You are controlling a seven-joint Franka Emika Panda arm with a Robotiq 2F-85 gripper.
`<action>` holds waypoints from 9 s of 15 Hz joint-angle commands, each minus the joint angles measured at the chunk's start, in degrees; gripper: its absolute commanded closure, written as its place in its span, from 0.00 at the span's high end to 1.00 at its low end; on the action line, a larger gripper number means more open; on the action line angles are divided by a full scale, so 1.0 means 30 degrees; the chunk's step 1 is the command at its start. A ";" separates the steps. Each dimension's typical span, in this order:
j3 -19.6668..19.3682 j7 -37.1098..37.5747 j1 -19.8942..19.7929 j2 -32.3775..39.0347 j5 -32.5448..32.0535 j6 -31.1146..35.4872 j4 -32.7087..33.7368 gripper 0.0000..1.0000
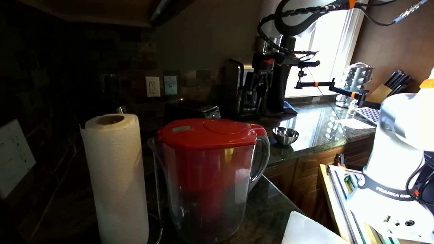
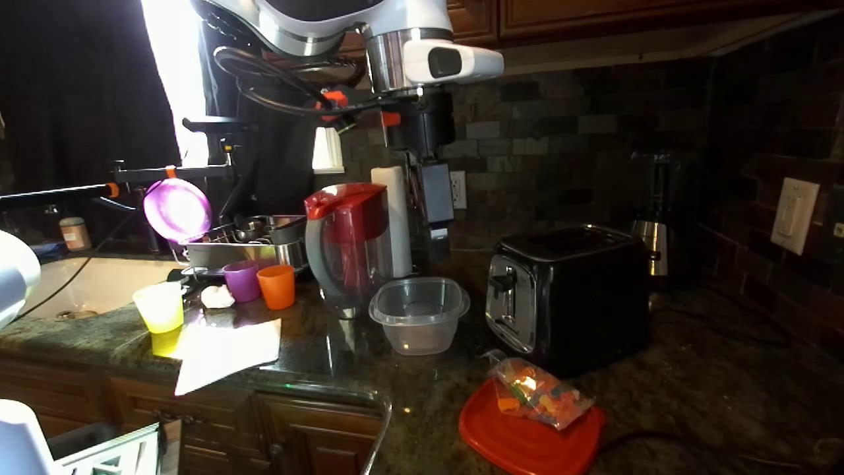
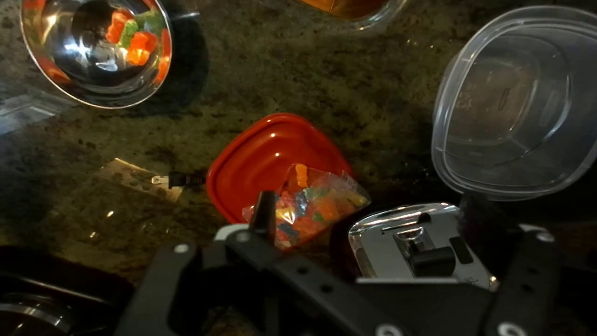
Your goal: Put some of the contents of the plastic bag into the plastic bowl
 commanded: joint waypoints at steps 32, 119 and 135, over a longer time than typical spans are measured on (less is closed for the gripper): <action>-0.2252 0.6758 -0.1052 0.8886 0.1543 0.3847 0.3913 1.00; 0.0023 -0.0759 0.2406 0.4532 1.2566 0.2930 0.1021 0.03; -0.0308 -0.7311 0.2462 0.3410 1.7242 0.4038 -0.0517 0.03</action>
